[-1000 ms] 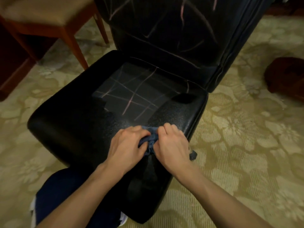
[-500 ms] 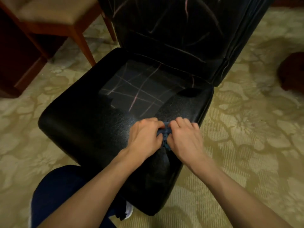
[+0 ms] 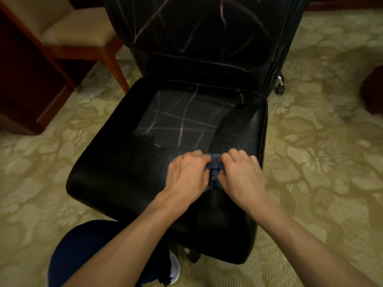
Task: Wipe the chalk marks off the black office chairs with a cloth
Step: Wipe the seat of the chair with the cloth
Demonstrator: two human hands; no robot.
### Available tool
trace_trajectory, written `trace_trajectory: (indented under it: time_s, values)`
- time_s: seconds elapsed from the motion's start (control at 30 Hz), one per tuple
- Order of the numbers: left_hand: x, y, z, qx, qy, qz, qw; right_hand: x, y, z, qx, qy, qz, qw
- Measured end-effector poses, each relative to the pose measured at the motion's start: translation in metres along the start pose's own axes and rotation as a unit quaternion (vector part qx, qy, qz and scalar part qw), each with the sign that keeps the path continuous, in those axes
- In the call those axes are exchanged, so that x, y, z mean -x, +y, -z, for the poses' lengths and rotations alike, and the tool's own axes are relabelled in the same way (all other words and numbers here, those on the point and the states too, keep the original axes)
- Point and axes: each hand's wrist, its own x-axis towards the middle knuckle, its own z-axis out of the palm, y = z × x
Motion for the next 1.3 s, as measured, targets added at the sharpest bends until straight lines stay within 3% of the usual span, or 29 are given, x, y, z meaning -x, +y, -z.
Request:
trace_trajectory:
  time_s: [0.17, 0.33, 0.6, 0.73, 0.9, 1.1, 1.3]
  values:
    - [-0.017, -0.013, 0.003, -0.038, 0.018, -0.027, 0.999, -0.020, -0.007, -0.008, 0.000, -0.002, -0.002, 1.000]
    - [-0.085, -0.013, 0.008, -0.093, -0.029, -0.051, 0.994, -0.067, 0.015, -0.010, 0.059, -0.044, -0.011, 0.997]
    - [-0.172, -0.018, 0.009, 0.013, -0.040, 0.019, 0.999, -0.155, 0.040, -0.013, 0.099, -0.079, -0.035, 0.991]
    - [-0.188, -0.032, 0.011, 0.026, -0.066, 0.003, 0.997, -0.160, 0.036, -0.020, 0.104, -0.072, -0.062, 0.990]
    - [-0.160, -0.048, 0.010, -0.016, -0.066, -0.017, 0.998, -0.137, 0.016, -0.021, 0.067, -0.083, -0.050, 0.993]
    - [-0.071, -0.058, 0.015, -0.041, -0.080, -0.046, 0.995, -0.065, -0.025, -0.017, 0.031, -0.041, -0.017, 0.999]
    - [-0.001, -0.046, 0.002, 0.034, -0.034, -0.024, 0.999, 0.004, -0.034, -0.011, 0.058, 0.016, 0.014, 0.998]
